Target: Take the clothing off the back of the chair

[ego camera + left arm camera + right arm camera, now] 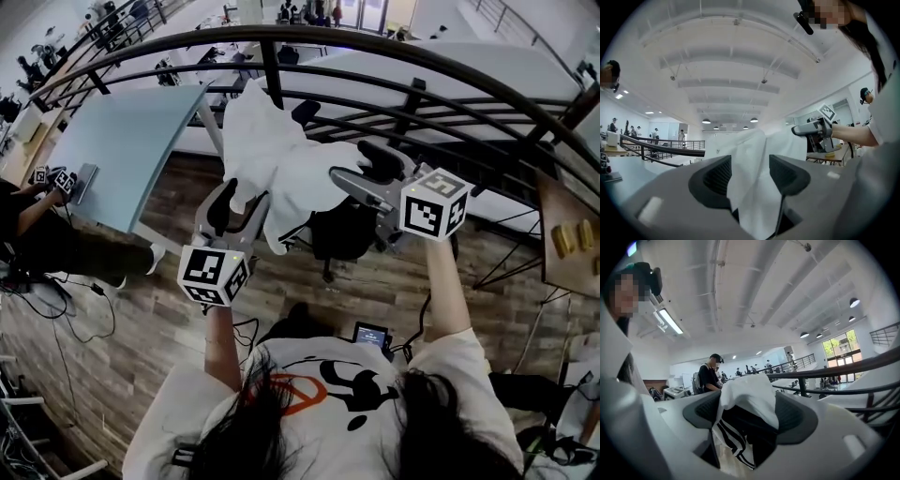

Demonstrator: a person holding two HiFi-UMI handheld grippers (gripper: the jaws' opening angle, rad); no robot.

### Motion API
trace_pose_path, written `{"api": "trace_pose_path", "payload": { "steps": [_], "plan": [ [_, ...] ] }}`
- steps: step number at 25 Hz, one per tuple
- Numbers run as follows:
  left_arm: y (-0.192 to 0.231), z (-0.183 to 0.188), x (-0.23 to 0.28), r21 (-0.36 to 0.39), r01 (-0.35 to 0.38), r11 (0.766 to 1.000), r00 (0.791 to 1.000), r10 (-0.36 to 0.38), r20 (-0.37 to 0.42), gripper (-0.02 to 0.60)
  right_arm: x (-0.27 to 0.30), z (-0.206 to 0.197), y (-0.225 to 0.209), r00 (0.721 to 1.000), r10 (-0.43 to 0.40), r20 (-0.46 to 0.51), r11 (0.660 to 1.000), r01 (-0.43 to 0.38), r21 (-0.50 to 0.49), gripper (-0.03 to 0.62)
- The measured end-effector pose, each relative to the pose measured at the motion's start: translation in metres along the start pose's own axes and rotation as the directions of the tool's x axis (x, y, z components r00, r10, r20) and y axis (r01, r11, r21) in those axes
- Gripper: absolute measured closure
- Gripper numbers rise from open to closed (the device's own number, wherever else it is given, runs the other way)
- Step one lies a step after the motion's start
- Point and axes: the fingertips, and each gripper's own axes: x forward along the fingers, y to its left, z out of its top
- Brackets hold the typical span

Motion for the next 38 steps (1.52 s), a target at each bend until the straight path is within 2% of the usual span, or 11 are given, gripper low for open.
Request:
{"api": "trace_pose_path", "payload": {
  "steps": [2, 5, 7, 12, 14, 17, 20, 22, 26, 31, 38],
  "plan": [
    [0.008, 0.001, 0.011, 0.015, 0.004, 1.000, 1.000, -0.004, -0.012, 0.333, -0.002, 0.003, 0.003, 0.999, 0.032, -0.010, 0.999, -0.032, -0.021, 0.261],
    [0.011, -0.007, 0.031, 0.039, 0.004, 0.999, 0.998, -0.002, -0.058, 0.290, -0.004, 0.003, 0.002, 0.998, 0.054, -0.029, 0.998, -0.054, -0.022, 0.294],
    [0.011, -0.011, 0.040, 0.045, 0.003, 0.999, 0.998, 0.000, -0.066, 0.285, -0.005, 0.001, 0.000, 0.998, 0.051, -0.036, 0.999, -0.051, -0.012, 0.350],
    [0.015, -0.008, 0.044, -0.016, 0.034, 0.999, 0.999, -0.034, -0.038, 0.286, -0.002, 0.007, 0.001, 0.999, 0.032, -0.043, 0.999, -0.033, -0.031, 0.425],
    [0.015, -0.006, 0.041, -0.034, 0.062, 0.998, 0.998, -0.063, -0.028, 0.330, 0.002, 0.009, 0.007, 0.999, 0.017, -0.041, 0.998, -0.019, -0.053, 0.462],
    [0.005, -0.004, 0.038, -0.023, 0.094, 0.995, 0.995, -0.094, -0.021, 0.462, 0.007, 0.010, 0.012, 0.999, -0.008, -0.033, 0.998, 0.006, -0.069, 0.509],
    [-0.003, 0.002, 0.037, -0.002, 0.077, 0.997, 0.997, -0.077, -0.023, 0.567, 0.006, 0.012, 0.012, 0.999, -0.026, -0.022, 0.999, 0.025, -0.044, 0.523],
    [-0.007, 0.012, 0.032, -0.031, 0.082, 0.996, 0.997, -0.082, 0.007, 0.571, 0.002, 0.014, 0.012, 0.999, -0.040, -0.011, 0.999, 0.040, -0.003, 0.528],
    [-0.011, 0.041, 0.012, -0.111, 0.123, 0.986, 0.987, -0.110, 0.115, 0.572, -0.004, 0.015, 0.020, 0.999, -0.043, 0.012, 0.997, 0.042, 0.062, 0.536],
    [-0.032, 0.051, -0.004, -0.055, 0.188, 0.981, 0.976, -0.180, 0.119, 0.572, -0.014, 0.016, 0.035, 0.998, -0.025, 0.065, 0.992, 0.017, 0.123, 0.536],
    [-0.086, 0.061, -0.009, -0.061, 0.303, 0.951, 0.946, -0.292, 0.142, 0.572, -0.040, 0.018, 0.053, 0.993, -0.014, 0.116, 0.986, -0.006, 0.164, 0.537]
  ]
}}
